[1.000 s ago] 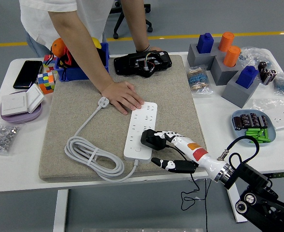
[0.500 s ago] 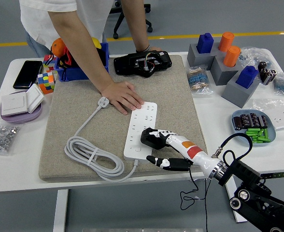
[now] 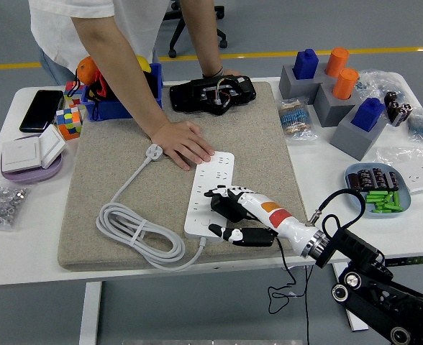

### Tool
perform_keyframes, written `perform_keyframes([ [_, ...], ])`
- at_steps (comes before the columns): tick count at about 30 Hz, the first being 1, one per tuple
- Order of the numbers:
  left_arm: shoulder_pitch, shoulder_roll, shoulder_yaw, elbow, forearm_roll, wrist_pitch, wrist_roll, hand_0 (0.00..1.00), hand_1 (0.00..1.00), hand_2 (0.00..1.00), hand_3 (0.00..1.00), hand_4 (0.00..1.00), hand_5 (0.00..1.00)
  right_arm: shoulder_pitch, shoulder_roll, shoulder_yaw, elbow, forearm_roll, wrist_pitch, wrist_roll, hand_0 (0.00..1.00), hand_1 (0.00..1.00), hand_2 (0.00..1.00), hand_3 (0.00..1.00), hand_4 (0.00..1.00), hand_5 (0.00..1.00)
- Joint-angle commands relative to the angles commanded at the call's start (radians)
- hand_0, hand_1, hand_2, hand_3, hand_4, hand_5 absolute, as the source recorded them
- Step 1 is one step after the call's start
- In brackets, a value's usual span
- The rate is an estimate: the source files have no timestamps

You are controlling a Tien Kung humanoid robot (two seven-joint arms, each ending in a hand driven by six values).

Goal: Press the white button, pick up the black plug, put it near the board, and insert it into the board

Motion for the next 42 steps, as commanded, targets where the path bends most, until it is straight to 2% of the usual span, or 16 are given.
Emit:
perform_keyframes([
  [15,0.002,-0.003,-0.002,0.000,-0.002,0.000,-0.002,0.471,0.494,0.511,0.570,0.604,0.252,-0.017,-0.010,0.023,0.016,-0.007,-0.005,0.004,0.988,0.935,0.890,0.856,0.783,0.796],
  [26,0.002,-0.002,-0.005,0.000,0.001,0.000,-0.002,0.471,0.493,0.510,0.570,0.606,0.253,-0.044,-0.035,0.057,0.032,-0.009,-0.004,0.003,0.988,0.933,0.888,0.855,0.781,0.793],
  [42,0.003,-0.004,-0.005,0.000,0.001,-0.001,-0.001,0.472,0.494,0.508,0.570,0.605,0.251,-0.068,-0.025,0.030,0.027,0.004,0.000,0.005,0.984,0.931,0.887,0.852,0.778,0.789],
])
